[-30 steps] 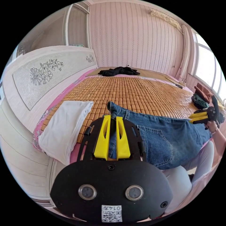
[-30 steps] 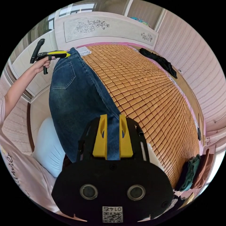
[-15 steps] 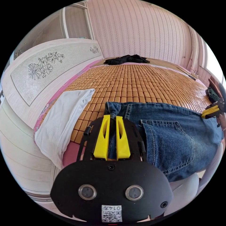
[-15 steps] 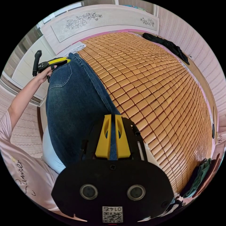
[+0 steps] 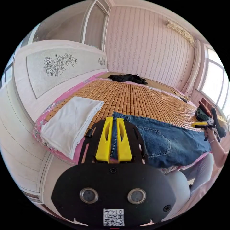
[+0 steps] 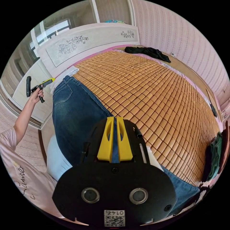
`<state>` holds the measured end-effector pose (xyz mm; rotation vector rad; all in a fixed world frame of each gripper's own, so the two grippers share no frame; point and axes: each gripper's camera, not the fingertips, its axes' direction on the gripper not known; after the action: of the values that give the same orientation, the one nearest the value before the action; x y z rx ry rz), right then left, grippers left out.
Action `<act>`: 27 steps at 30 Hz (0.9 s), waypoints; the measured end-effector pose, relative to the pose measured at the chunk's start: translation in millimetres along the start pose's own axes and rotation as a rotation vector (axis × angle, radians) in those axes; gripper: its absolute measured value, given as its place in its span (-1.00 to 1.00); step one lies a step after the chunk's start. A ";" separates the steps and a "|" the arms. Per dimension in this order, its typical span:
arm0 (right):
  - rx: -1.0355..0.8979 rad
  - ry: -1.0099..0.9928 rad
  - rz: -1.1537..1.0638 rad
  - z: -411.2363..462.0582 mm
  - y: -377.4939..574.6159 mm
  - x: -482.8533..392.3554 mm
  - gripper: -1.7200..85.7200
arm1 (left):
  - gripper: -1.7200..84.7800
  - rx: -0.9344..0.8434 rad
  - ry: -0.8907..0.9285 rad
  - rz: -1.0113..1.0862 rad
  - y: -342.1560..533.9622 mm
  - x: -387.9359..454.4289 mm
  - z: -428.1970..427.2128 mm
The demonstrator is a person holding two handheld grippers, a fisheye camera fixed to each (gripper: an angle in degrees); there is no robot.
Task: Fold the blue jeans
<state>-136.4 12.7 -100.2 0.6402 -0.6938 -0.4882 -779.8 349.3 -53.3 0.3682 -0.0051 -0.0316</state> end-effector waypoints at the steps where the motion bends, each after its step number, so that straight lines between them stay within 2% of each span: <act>1: 0.031 0.017 0.011 -16.5 22.7 -0.8 -0.96 | -0.96 0.007 -0.013 0.028 4.8 6.5 -9.7; 4: 0.023 -0.009 0.033 -34.3 82.6 -16.7 -0.96 | -0.98 -0.017 0.049 0.141 32.8 53.6 -37.2; 7: -0.120 -0.051 0.032 -10.1 128.8 -48.3 -0.97 | -0.98 0.004 0.175 0.216 59.8 134.6 -51.4; 10: 0.000 0.057 0.057 -4.2 156.1 -70.8 -0.97 | -0.98 0.052 0.362 0.254 79.0 235.0 -54.5; 12: -0.007 0.082 0.069 -2.3 151.7 -76.5 -0.97 | -0.98 0.040 0.518 0.313 86.4 319.1 -48.8; 15: -0.011 0.087 0.100 -8.3 140.9 -79.8 -0.97 | -0.98 0.019 0.534 0.407 90.9 400.3 -41.7; 18: 0.027 0.123 0.136 -14.8 141.3 -76.0 -0.97 | -0.98 -0.076 0.491 0.457 97.8 446.8 -18.3; 20: -0.114 0.073 0.155 14.0 137.2 -63.9 -0.97 | -0.98 -0.112 0.460 0.491 109.6 460.3 -4.5; 23: -0.164 -0.009 0.199 24.6 124.1 -57.6 -0.97 | -0.98 -0.079 0.493 0.480 112.9 457.9 -7.7; 27: -0.048 -0.011 0.060 -5.4 84.3 -77.7 -0.97 | -0.98 -0.122 0.520 0.481 100.8 464.5 -6.6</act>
<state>-168.0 121.0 -79.4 0.5700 -0.7079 -0.4524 -312.4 430.8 -23.6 0.2378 0.4199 0.5376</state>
